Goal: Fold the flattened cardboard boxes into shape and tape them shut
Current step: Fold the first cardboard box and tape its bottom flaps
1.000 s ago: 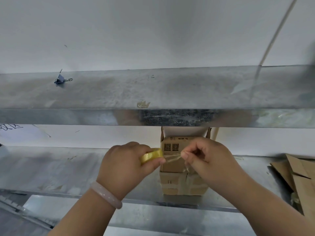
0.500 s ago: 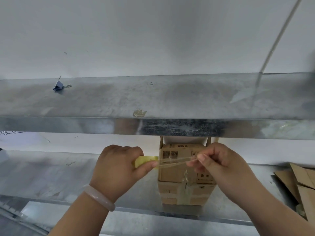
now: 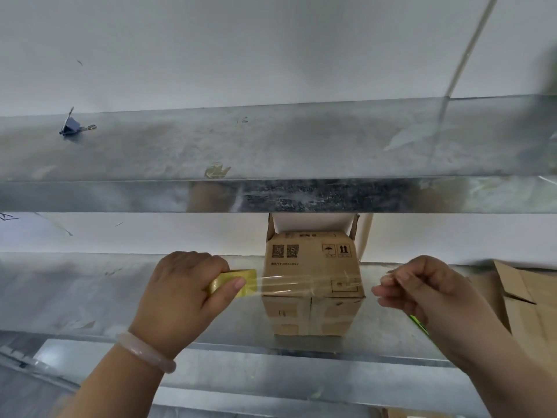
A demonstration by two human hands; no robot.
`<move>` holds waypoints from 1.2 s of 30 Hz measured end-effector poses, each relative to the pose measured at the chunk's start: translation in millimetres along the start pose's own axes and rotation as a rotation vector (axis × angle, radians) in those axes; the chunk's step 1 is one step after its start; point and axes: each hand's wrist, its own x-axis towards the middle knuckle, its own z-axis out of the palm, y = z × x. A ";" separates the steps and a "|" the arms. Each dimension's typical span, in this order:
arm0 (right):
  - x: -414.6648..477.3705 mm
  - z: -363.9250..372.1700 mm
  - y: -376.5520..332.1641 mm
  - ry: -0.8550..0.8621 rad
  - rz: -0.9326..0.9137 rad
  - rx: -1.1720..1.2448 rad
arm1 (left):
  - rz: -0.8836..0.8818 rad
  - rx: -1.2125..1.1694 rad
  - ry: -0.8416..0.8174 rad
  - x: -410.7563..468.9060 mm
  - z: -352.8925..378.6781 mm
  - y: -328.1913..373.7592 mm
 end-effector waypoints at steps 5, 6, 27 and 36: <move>-4.0 -7.7 26.8 0.057 0.002 0.112 | 0.071 0.095 -0.026 -3.2 11.4 6.6; -4.6 -6.6 28.5 0.071 -0.009 0.115 | 0.077 0.108 -0.031 -3.5 12.2 7.3; -0.8 -13.4 47.9 0.130 -0.024 0.000 | 0.026 0.106 -0.119 -17.0 25.3 11.3; 12.2 -8.3 63.6 0.167 0.120 0.098 | -0.019 0.107 -0.171 -11.8 44.3 11.3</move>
